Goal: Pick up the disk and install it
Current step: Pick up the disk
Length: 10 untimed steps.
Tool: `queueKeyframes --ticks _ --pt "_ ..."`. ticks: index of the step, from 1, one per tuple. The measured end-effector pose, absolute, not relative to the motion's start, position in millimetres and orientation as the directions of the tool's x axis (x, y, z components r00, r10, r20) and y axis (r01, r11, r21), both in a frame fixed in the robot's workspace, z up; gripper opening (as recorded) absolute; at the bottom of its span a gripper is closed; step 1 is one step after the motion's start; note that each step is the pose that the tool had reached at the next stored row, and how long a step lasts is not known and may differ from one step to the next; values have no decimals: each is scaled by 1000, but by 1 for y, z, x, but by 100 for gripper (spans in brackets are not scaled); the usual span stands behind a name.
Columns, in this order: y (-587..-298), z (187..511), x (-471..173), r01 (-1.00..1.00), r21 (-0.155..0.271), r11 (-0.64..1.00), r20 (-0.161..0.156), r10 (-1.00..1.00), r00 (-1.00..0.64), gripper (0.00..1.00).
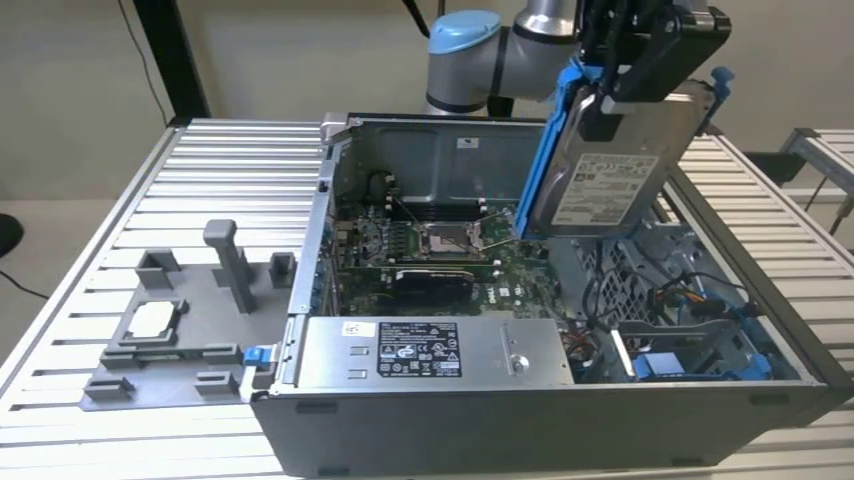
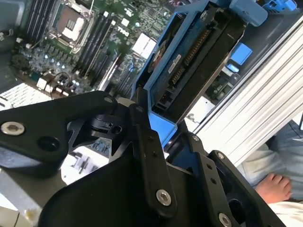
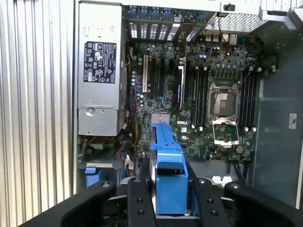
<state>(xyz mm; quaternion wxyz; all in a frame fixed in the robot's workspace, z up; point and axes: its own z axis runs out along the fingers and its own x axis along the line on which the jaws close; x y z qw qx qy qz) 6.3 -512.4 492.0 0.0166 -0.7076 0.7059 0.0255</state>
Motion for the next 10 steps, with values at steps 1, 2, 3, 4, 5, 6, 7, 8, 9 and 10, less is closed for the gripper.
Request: queueKeyframes --ticks 1,2,3,4,5,6,7,8,9,10 --pt "-515 492 7 -1000 13 -2 -60 -998 1 0" --pt "-517 492 7 -1000 13 -1 -60 -998 1 0" --pt "-519 492 7 -1000 13 0 -60 -998 -1 0" --pt "-521 491 7 -1000 13 2 -59 -998 -2 0" --pt "-523 491 7 -1000 13 4 -59 -998 -5 0" --pt "-524 491 7 -1000 12 12 -60 -998 -12 0" --pt "-524 490 7 -1000 12 19 -60 -998 -19 0" --pt "-525 489 7 -1000 13 26 -60 -998 -27 0" --pt "-525 488 7 -999 13 34 -60 -998 -34 0" --pt "-526 488 7 -999 13 41 -59 -997 -42 0"
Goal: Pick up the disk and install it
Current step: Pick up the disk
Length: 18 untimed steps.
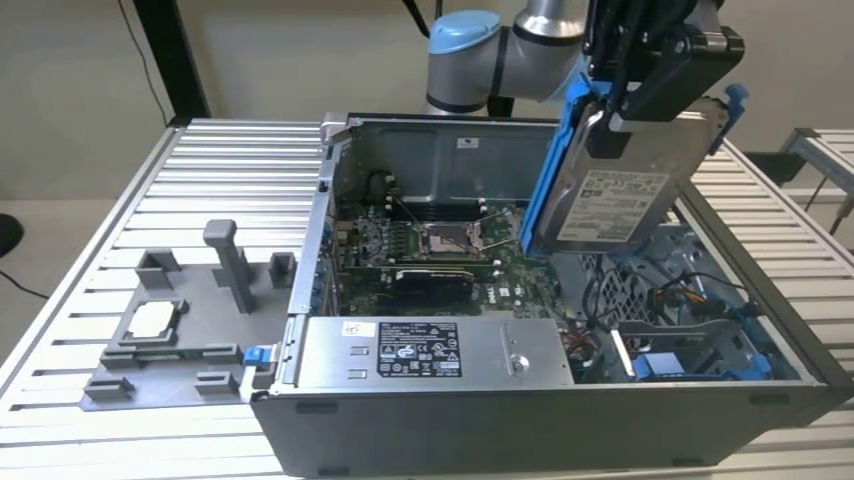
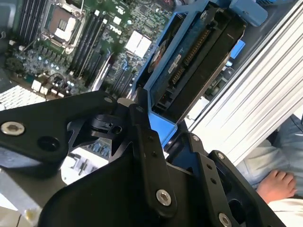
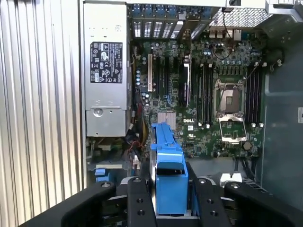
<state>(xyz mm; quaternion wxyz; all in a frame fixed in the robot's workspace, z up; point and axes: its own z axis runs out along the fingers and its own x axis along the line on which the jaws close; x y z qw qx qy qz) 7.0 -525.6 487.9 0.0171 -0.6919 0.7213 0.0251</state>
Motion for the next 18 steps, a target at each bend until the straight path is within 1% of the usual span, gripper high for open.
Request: queueKeyframes --ticks 18 --pt "-547 487 21 -997 14 70 -59 -996 -71 0"
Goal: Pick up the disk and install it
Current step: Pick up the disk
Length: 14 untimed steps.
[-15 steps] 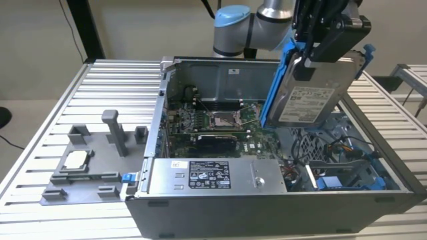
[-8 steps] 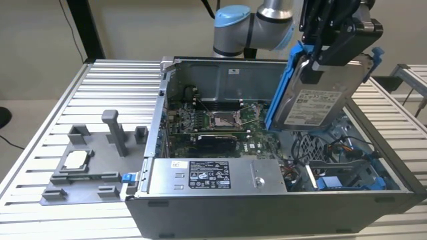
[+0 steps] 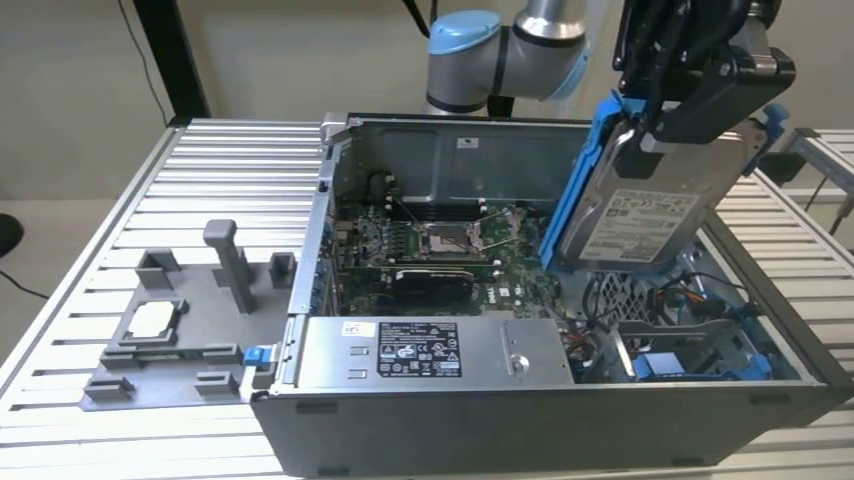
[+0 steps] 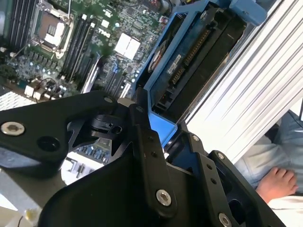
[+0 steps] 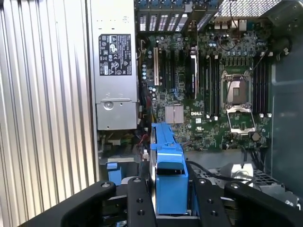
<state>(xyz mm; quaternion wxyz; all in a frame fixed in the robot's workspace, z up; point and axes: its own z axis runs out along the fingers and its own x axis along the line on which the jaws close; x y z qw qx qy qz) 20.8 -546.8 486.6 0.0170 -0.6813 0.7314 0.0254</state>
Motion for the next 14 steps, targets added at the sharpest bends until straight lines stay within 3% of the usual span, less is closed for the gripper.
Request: queueKeyframes --ticks 14 --pt "-571 486 30 -997 15 81 -59 -995 -81 0"
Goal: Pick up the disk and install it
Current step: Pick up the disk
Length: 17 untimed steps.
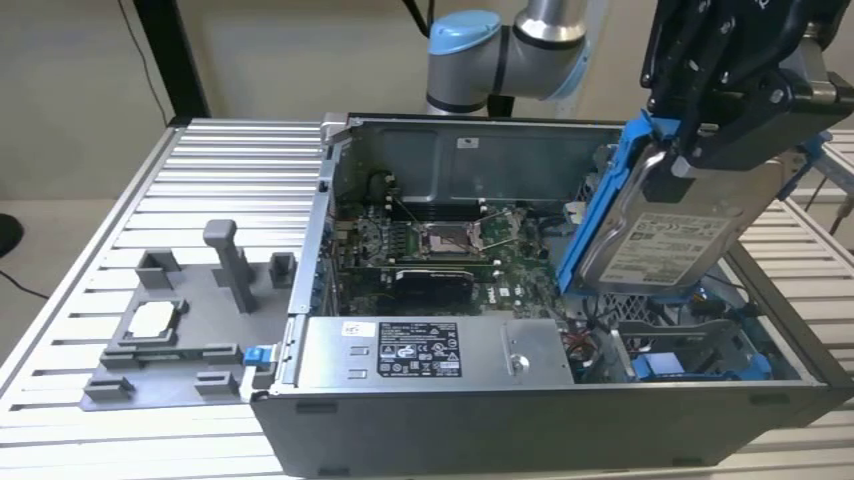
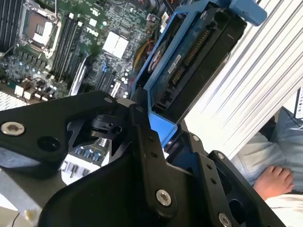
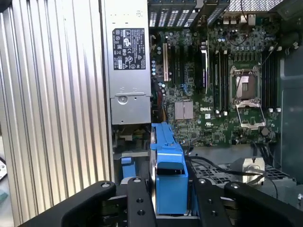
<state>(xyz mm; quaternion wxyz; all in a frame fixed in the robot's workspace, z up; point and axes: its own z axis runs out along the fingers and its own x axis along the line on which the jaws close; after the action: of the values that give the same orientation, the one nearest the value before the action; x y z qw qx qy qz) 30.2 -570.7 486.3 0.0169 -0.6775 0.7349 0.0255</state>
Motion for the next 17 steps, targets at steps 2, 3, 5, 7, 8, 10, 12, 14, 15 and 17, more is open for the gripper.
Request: queueKeyframes --ticks 2,3,5,7,8,10,12,14,15,17 --pt "-574 486 33 -997 15 81 -59 -995 -81 0" --pt "-576 486 35 -997 15 81 -59 -995 -81 0" --pt "-579 486 39 -997 15 81 -59 -995 -81 0" --pt "-581 485 44 -997 15 81 -59 -995 -81 0" --pt "-583 485 47 -997 15 81 -59 -995 -81 0" --pt "-585 485 52 -997 15 81 -59 -995 -81 0" --pt "-587 485 59 -997 15 81 -59 -995 -81 0" --pt "-588 484 68 -997 15 81 -59 -995 -81 0" --pt "-588 484 71 -997 15 81 -59 -995 -81 0" --pt "-588 484 76 -997 14 81 -59 -995 -81 0"
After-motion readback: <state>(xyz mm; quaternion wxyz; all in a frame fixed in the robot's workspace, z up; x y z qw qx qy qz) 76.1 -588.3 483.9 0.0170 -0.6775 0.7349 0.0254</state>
